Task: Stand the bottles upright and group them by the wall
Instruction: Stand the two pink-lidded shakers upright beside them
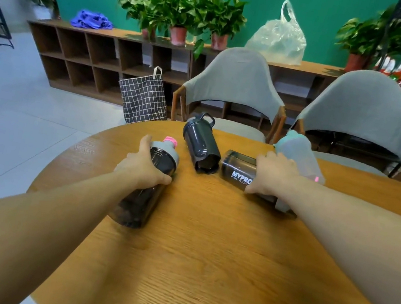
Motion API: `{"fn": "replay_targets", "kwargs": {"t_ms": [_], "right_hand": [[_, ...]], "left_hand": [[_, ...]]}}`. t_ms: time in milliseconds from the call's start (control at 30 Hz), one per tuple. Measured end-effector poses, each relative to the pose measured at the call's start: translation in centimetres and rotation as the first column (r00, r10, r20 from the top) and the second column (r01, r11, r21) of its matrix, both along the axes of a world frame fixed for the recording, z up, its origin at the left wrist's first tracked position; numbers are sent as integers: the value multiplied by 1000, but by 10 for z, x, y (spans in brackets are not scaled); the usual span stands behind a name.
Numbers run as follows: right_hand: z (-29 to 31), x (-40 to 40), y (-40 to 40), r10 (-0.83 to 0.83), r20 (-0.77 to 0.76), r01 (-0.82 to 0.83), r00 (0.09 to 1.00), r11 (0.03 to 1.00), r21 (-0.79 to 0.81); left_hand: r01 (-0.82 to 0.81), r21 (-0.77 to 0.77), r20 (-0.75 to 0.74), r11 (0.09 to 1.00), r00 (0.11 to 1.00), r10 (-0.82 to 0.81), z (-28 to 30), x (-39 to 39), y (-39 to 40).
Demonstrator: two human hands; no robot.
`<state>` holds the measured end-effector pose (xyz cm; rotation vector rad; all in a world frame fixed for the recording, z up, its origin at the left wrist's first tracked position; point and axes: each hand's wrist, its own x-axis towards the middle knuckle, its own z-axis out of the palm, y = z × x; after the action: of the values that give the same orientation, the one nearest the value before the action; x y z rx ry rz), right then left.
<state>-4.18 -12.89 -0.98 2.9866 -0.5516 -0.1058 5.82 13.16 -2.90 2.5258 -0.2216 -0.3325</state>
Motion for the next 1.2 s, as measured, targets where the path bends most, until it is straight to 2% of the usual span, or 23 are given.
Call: {"fn": "replay_targets", "kwargs": {"t_ms": [200,400,633,800,867,933,1067,1200], "right_hand": [[2,-27,7,62,-30,-62,998,998,-4],[10,-59,18,90,-139,-89,986,996,17],[9,-87,21,80,-213,-57,974,992,115],[16,-99,22,-25,-126,69,992,932,355],[14,-103,22,-61,-45,73,997,918,390],[8,-107,22,-88,7,79,996,928,363],[1,-124,25,-128,-49,136,991,968,213],[3,-144,26,-293,12,281,956,929,242]], "left_hand": [[38,-43,-14,998,999,-38,8,-18,7],[73,-116,11,990,997,-72,19,-39,10],[154,-159,26,975,988,-152,30,-61,1],[188,-192,45,963,982,-183,34,-72,-10],[200,-212,44,957,980,-195,34,-76,-14],[213,-221,42,952,977,-209,34,-80,-17],[237,-232,23,943,971,-238,34,-89,-24],[265,-239,37,934,964,-265,37,-100,-31]]}}
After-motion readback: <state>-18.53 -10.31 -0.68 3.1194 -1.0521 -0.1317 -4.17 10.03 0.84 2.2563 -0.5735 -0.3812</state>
